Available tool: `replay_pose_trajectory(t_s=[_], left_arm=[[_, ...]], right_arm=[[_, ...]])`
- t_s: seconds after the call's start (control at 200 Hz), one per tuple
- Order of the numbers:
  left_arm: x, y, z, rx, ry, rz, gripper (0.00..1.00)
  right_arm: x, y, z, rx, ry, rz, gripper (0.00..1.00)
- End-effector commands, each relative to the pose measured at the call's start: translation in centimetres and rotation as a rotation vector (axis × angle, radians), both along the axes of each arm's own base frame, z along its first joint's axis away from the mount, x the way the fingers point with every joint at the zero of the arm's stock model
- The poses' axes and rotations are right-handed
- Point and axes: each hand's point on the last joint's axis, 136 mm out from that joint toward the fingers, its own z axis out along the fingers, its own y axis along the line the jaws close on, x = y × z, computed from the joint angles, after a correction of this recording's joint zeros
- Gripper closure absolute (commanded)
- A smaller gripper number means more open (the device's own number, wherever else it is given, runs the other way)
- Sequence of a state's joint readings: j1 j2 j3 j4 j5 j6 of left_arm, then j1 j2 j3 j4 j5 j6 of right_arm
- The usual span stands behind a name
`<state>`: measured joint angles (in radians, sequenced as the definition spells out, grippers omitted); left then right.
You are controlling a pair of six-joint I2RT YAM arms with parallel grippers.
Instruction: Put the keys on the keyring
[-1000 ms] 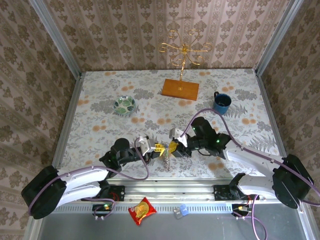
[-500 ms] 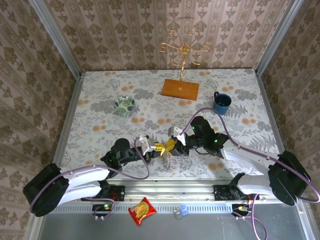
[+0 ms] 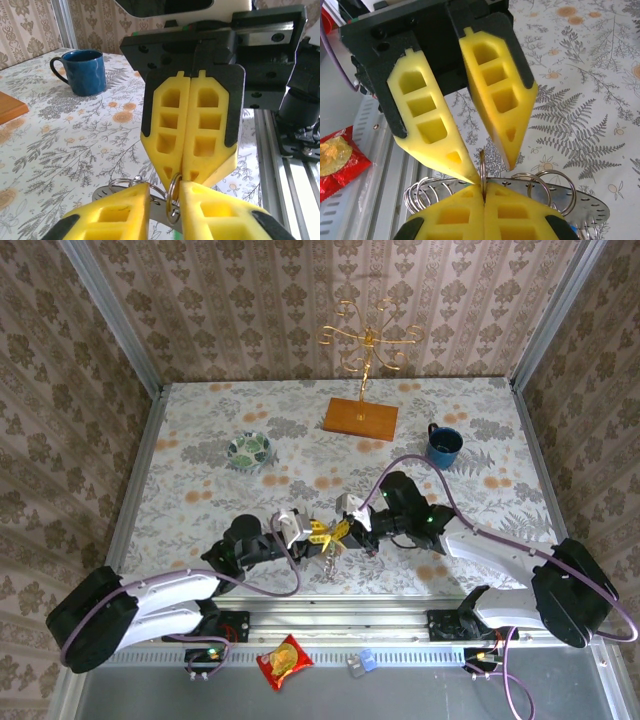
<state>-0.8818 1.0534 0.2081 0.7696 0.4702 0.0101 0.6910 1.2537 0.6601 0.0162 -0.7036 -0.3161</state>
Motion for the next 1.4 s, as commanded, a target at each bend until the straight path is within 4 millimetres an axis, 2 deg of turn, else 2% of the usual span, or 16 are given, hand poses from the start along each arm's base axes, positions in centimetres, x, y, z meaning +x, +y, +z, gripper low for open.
replay_pose_trajectory(t_s=[0.0,0.195,0.345,0.415,0.515,0.66,0.835,1.005,1.05,1.15,1.395], left_arm=[[-0.7,-0.3,-0.1,0.063,-0.016,-0.052,0.74],[-1.0,-0.3,-1.6,0.176,-0.012,-0.087,0.74],[-0.8,-0.5,-1.1,0.193,-0.033,-0.094,0.77],[-0.7,-0.6,-0.9,0.199,-0.04,-0.104,0.82],[-0.8,-0.5,-0.7,0.205,-0.049,-0.114,1.0],[-0.7,-0.3,-0.9,0.214,-0.048,-0.108,1.0],[-0.8,-0.1,-1.1,0.201,-0.043,-0.098,1.0],[-0.8,0.0,-0.9,0.172,-0.047,-0.085,1.0],[-0.8,0.0,-0.9,0.169,-0.048,-0.087,1.0],[-1.0,0.0,-0.6,0.155,-0.061,-0.097,1.0],[-1.2,0.0,0.5,0.113,-0.09,-0.103,1.0]], right_arm=[[0.4,-0.2,1.1,-0.063,-0.072,0.022,1.0],[0.0,-0.2,1.4,-0.141,-0.107,0.069,1.0],[-0.6,0.2,1.6,-0.225,-0.144,0.127,1.0],[-0.8,0.3,1.7,-0.244,-0.156,0.145,1.0],[-0.9,0.4,2.0,-0.238,-0.164,0.152,1.0],[-0.7,-0.1,1.6,-0.245,-0.156,0.126,1.0],[-0.2,-1.3,0.0,-0.274,-0.109,0.054,1.0],[-0.5,-1.6,-0.9,-0.269,-0.052,0.022,1.0],[-0.4,-1.4,-0.6,-0.243,-0.047,0.01,0.9],[-0.1,-1.2,0.1,-0.187,-0.066,-0.012,0.74],[-0.1,-0.4,-0.1,-0.167,-0.041,0.018,0.69]])
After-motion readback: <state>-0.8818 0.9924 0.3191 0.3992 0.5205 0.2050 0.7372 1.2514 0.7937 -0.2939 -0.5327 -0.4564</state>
